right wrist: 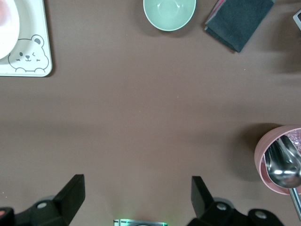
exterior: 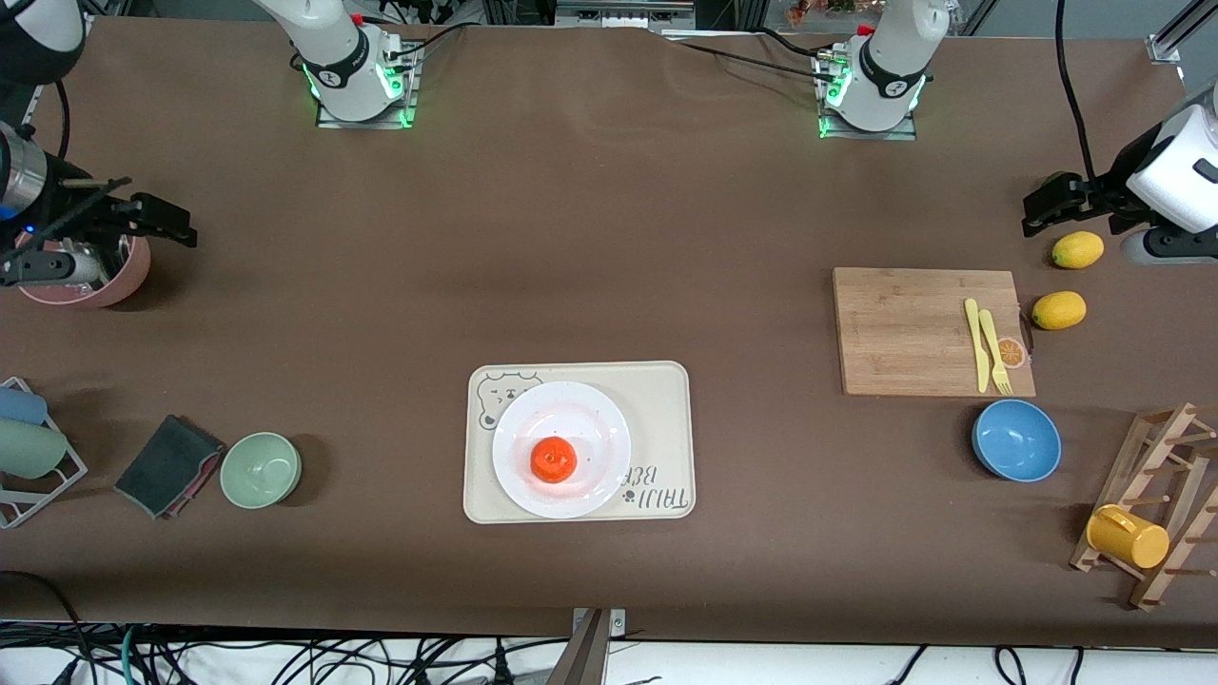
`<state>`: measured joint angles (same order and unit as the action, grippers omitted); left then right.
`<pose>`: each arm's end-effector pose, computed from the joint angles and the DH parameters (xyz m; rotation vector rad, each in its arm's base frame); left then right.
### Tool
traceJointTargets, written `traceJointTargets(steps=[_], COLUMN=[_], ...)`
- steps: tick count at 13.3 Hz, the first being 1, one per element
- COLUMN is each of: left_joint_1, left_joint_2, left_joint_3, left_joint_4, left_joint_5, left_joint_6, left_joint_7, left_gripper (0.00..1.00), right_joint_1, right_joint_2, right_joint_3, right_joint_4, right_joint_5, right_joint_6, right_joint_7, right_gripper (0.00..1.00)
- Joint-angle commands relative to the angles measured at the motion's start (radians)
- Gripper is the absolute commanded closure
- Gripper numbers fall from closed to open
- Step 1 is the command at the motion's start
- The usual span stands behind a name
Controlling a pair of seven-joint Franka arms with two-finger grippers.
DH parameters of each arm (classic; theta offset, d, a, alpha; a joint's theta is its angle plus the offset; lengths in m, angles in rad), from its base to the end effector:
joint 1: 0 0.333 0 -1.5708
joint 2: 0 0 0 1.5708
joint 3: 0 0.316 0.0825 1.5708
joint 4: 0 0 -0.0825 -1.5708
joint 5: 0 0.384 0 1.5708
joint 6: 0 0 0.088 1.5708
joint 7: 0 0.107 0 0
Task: Place orange and plate with both arms
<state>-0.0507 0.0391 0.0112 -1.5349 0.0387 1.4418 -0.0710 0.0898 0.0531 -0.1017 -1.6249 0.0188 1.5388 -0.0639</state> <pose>0.5519 -0.0174 0.6092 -3.0883 -0.0524 0.2008 0.5620 -0.0033 0.5671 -3.1145 -0.0795 0.2158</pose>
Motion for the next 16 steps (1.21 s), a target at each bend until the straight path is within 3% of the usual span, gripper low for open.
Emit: traceJointTargets(steps=[1,5,16], left_joint_1=[0.009,0.008,0.0], left_joint_2=[0.002,0.002,0.001], left_joint_3=[-0.008,-0.01,-0.013], left_joint_4=[0.029,0.027,0.029], left_joint_5=[0.015,0.015,0.015], left_joint_6=[-0.032,-0.055,-0.057], left_joint_7=[0.016,0.016,0.014], left_gripper=[0.0,0.0,0.0], right_joint_1=[-0.018,-0.016,-0.016], right_joint_2=[-0.022,-0.022,-0.012], right_joint_3=[0.028,0.054,0.042], right_joint_4=[-0.01,-0.007,0.014], right_joint_5=[-0.02,-0.056,-0.043], right_joint_6=[-0.038,-0.034,-0.025], right_joint_7=[0.007,0.018,0.081], right_gripper=[0.0,0.0,0.0])
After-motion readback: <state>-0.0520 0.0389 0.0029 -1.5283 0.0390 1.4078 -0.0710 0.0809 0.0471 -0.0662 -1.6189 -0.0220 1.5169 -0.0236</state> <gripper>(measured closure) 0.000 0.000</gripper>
